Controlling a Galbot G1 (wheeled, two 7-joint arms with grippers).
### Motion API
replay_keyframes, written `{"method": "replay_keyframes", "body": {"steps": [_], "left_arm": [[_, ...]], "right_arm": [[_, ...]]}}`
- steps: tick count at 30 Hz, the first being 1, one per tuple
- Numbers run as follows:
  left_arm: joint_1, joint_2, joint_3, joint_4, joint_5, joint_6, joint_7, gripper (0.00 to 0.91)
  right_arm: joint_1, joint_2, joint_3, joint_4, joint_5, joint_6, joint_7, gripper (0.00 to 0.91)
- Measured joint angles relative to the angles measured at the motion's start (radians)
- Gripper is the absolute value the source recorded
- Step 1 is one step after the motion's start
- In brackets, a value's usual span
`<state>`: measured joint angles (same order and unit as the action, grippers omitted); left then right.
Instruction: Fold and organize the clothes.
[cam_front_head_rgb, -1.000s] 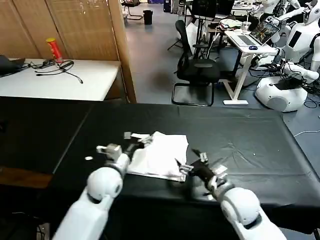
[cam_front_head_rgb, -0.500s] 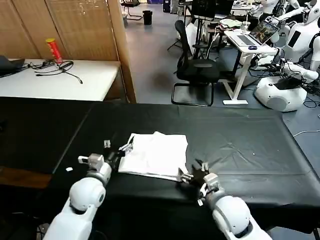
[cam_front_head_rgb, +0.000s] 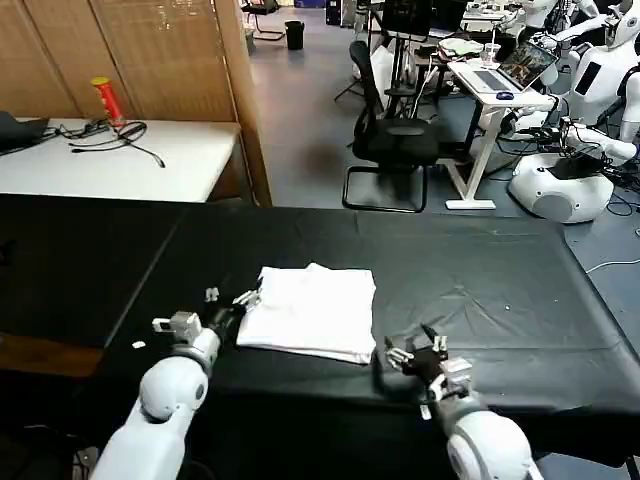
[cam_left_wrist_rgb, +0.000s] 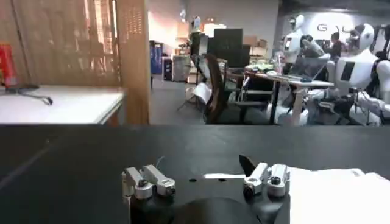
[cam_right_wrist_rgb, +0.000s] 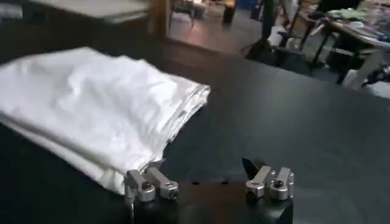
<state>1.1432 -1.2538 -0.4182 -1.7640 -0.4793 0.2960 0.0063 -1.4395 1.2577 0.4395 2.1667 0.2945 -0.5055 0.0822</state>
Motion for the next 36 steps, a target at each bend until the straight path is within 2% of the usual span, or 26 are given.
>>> {"method": "replay_keyframes", "body": {"steps": [3, 12, 13, 16, 18, 19, 21, 23, 31, 36], "left_arm": [[0.004, -0.007, -0.007, 0.019, -0.097, 0.01, 0.019, 0.878], [0.006, -0.016, -0.033, 0.061, -0.306, 0.046, 0.036, 0.878], [0.006, -0.016, -0.035, 0.065, -0.317, 0.048, 0.036, 0.77], [0.007, -0.018, -0.036, 0.069, -0.343, 0.052, 0.039, 0.663], [0.009, -0.019, -0.036, 0.069, -0.346, 0.054, 0.041, 0.478], [0.009, -0.02, -0.036, 0.07, -0.351, 0.056, 0.041, 0.244], [0.008, -0.022, -0.035, 0.073, -0.362, 0.06, 0.039, 0.098], [0.005, -0.024, -0.035, 0.077, -0.373, 0.064, 0.034, 0.0], [0.003, -0.031, -0.043, 0.082, -0.427, 0.089, 0.023, 0.0], [-0.003, -0.021, -0.047, 0.062, -0.363, 0.09, 0.012, 0.0]], "right_arm": [[-0.008, 0.017, 0.027, 0.023, 0.04, 0.027, 0.002, 0.878], [-0.027, 0.035, 0.05, 0.045, 0.05, 0.055, -0.005, 0.878], [-0.027, 0.036, 0.051, 0.046, 0.05, 0.055, -0.005, 0.878], [-0.026, 0.038, 0.055, 0.048, 0.05, 0.057, -0.006, 0.878], [-0.024, 0.039, 0.057, 0.048, 0.05, 0.057, -0.006, 0.878], [-0.024, 0.04, 0.057, 0.048, 0.05, 0.058, -0.006, 0.878], [-0.025, 0.041, 0.058, 0.049, 0.05, 0.059, -0.007, 0.878], [-0.026, 0.041, 0.06, 0.05, 0.05, 0.062, -0.007, 0.878], [-0.027, 0.044, 0.068, 0.053, 0.05, 0.064, -0.007, 0.878], [-0.025, 0.049, 0.076, 0.052, 0.048, 0.066, -0.007, 0.878]]}}
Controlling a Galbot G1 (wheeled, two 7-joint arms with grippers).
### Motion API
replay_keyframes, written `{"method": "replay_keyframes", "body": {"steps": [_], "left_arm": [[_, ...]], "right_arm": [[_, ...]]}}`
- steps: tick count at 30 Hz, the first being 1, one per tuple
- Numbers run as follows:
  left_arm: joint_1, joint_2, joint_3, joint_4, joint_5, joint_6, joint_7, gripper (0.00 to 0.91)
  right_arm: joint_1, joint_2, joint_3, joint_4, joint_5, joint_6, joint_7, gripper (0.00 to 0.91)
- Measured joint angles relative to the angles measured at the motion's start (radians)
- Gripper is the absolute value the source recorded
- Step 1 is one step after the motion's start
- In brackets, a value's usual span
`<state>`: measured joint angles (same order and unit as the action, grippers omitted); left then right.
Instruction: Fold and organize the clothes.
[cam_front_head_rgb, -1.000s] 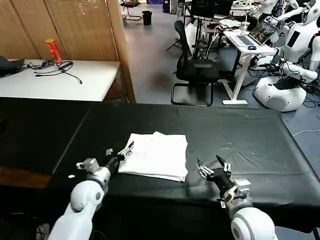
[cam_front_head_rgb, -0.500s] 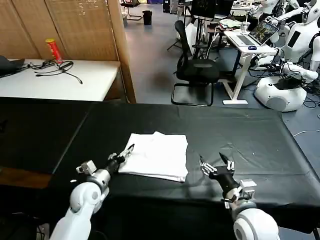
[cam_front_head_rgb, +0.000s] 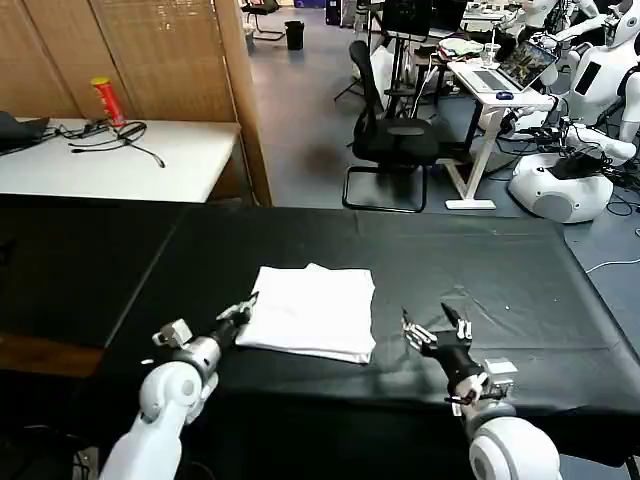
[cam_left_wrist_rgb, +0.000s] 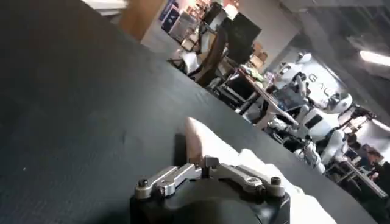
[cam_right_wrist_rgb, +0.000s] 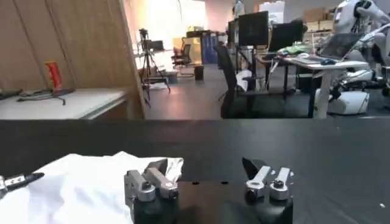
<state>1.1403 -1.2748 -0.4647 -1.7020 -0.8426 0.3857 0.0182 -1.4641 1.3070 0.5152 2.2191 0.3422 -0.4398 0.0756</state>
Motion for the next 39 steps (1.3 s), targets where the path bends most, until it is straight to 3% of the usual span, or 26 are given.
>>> {"method": "replay_keyframes", "body": {"steps": [10, 24, 29, 36, 37, 38, 39], "left_arm": [[-0.036, 0.146, -0.024, -0.097, 0.366, 0.044, 0.013, 0.0], [0.007, 0.567, -0.183, -0.211, 0.473, 0.023, 0.039, 0.0], [0.021, 0.572, -0.167, -0.291, 0.49, 0.049, 0.008, 0.0], [0.053, 0.401, -0.011, -0.357, 0.429, 0.088, -0.095, 0.0], [0.052, 0.369, 0.019, -0.357, 0.41, 0.093, -0.111, 0.254], [0.051, 0.339, 0.046, -0.357, 0.395, 0.091, -0.122, 0.878], [0.049, 0.307, 0.073, -0.356, 0.388, 0.085, -0.125, 0.878]], "right_arm": [[0.032, 0.0, 0.005, -0.032, -0.002, 0.0, 0.002, 0.878], [0.071, 0.011, -0.016, -0.072, -0.002, 0.002, 0.002, 0.878], [0.063, 0.018, -0.02, -0.076, -0.008, 0.006, 0.0, 0.878], [0.048, 0.017, -0.014, -0.076, -0.015, 0.007, -0.002, 0.878], [0.049, 0.016, -0.014, -0.077, -0.007, 0.005, -0.002, 0.878], [0.05, 0.014, -0.015, -0.08, 0.001, 0.003, -0.002, 0.878], [0.054, 0.01, -0.018, -0.084, 0.011, -0.001, -0.003, 0.878]]}}
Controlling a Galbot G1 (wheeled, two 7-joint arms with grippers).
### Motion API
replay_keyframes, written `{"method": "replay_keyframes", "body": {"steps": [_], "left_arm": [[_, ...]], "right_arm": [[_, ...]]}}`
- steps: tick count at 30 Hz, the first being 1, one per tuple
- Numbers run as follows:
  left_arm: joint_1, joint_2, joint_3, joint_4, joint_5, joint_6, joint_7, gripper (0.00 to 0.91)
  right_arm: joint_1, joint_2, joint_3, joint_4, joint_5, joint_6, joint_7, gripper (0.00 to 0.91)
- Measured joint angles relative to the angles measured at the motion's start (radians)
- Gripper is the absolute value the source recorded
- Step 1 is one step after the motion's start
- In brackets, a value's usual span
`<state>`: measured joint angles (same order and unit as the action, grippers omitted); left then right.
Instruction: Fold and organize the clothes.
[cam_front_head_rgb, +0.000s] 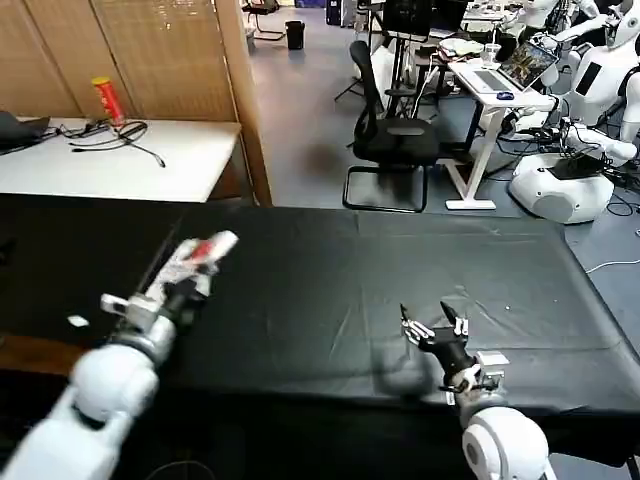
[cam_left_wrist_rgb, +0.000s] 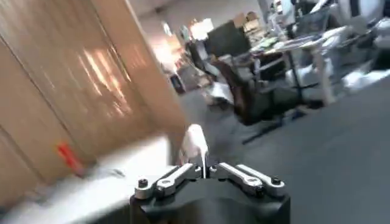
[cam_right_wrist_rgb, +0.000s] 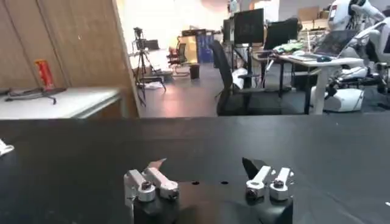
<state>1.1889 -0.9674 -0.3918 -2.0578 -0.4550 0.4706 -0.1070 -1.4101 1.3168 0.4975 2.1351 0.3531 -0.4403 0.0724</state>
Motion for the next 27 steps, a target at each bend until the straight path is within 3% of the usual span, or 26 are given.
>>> {"method": "replay_keyframes", "body": {"steps": [7, 13, 27], "left_arm": [[-0.01, -0.184, 0.151, 0.035, 0.048, -0.053, 0.06, 0.878], [-0.01, -0.216, 0.175, 0.029, 0.082, -0.109, 0.116, 0.878], [0.028, -0.188, 0.102, 0.006, 0.1, -0.138, 0.067, 0.878]], "right_arm": [[0.031, -0.027, -0.039, -0.024, 0.107, -0.053, -0.005, 0.878], [0.074, -0.045, -0.119, -0.052, 0.197, -0.104, 0.012, 0.878], [0.26, 0.031, -0.387, -0.219, 0.203, -0.133, 0.005, 0.878]]}}
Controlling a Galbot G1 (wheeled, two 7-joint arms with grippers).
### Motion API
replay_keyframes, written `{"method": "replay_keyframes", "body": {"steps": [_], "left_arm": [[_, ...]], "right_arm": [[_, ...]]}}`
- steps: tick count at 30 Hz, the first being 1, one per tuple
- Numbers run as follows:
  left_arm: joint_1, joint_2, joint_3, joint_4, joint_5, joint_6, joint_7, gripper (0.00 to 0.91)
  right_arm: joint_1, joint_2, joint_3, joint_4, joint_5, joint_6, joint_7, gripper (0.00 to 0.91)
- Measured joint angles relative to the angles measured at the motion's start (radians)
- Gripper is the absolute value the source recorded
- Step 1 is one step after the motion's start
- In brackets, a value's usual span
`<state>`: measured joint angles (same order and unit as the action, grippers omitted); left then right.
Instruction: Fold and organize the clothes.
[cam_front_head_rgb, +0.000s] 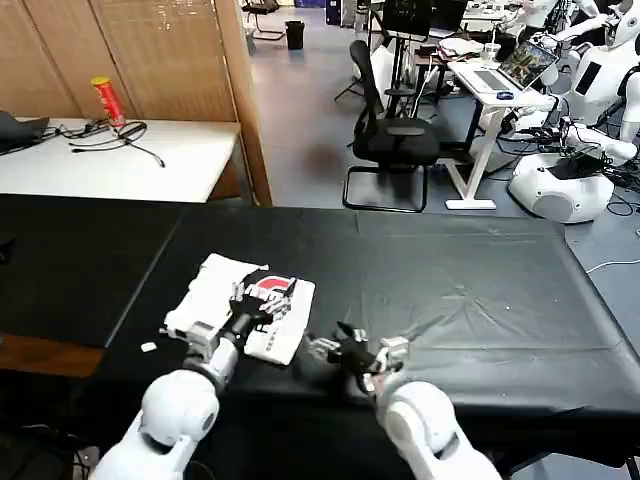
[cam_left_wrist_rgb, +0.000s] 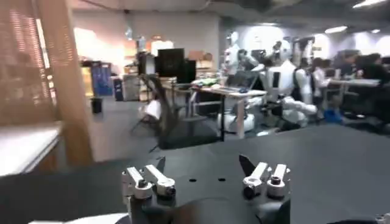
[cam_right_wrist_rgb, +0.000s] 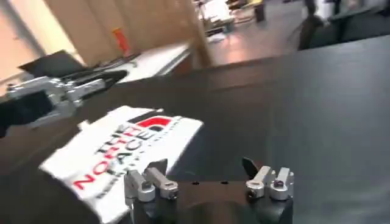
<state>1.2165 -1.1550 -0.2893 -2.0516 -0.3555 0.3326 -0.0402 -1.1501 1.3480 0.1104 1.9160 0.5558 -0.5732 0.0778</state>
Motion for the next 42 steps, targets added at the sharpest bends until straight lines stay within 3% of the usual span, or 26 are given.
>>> {"method": "replay_keyframes", "body": {"steps": [1, 2, 3, 5, 8, 10, 16, 24, 30, 31, 32, 36, 42], "left_arm": [[0.004, 0.0, -0.005, -0.003, 0.0, -0.002, -0.002, 0.878], [0.009, 0.0, -0.012, -0.005, -0.001, -0.005, -0.003, 0.878], [0.014, 0.001, -0.019, -0.008, -0.003, -0.007, -0.004, 0.878], [0.021, 0.005, -0.034, -0.015, -0.01, -0.01, -0.005, 0.878], [0.032, 0.012, -0.061, -0.023, -0.022, -0.017, -0.005, 0.878], [0.038, 0.015, -0.076, -0.028, -0.026, -0.019, -0.005, 0.878], [0.065, 0.022, -0.121, -0.042, -0.028, -0.03, -0.005, 0.878], [0.091, 0.022, -0.162, -0.031, -0.027, -0.052, -0.004, 0.878], [0.096, 0.022, -0.19, -0.005, -0.041, -0.072, -0.005, 0.878], [0.096, 0.022, -0.194, -0.001, -0.045, -0.074, -0.006, 0.878], [0.096, 0.021, -0.197, 0.006, -0.048, -0.075, -0.007, 0.878], [0.105, 0.022, -0.209, 0.019, -0.058, -0.075, -0.015, 0.878], [0.121, 0.021, -0.217, 0.02, -0.062, -0.082, -0.017, 0.878]], "right_arm": [[0.013, 0.007, -0.011, -0.017, 0.0, 0.001, 0.001, 0.868], [0.024, 0.014, -0.019, -0.033, -0.001, 0.002, 0.002, 0.692], [0.034, 0.021, -0.026, -0.048, -0.002, 0.004, 0.001, 0.653], [0.053, 0.034, -0.037, -0.078, -0.003, 0.006, 0.001, 0.371], [0.074, 0.049, -0.045, -0.114, -0.003, 0.009, 0.001, 0.146], [0.086, 0.058, -0.049, -0.135, -0.003, 0.01, 0.0, 0.068], [0.104, 0.072, -0.048, -0.166, -0.003, 0.01, -0.001, 0.0], [0.073, 0.032, 0.013, -0.116, 0.016, -0.036, -0.001, 0.0], [0.021, -0.069, 0.124, -0.024, 0.066, -0.079, -0.004, 0.01], [0.014, -0.089, 0.143, -0.015, 0.068, -0.086, -0.003, 0.215], [0.008, -0.111, 0.163, -0.005, 0.067, -0.1, -0.002, 0.878], [-0.006, -0.181, 0.227, 0.021, 0.042, -0.16, -0.005, 0.878], [-0.033, -0.252, 0.265, 0.065, 0.021, -0.163, -0.003, 0.878]]}}
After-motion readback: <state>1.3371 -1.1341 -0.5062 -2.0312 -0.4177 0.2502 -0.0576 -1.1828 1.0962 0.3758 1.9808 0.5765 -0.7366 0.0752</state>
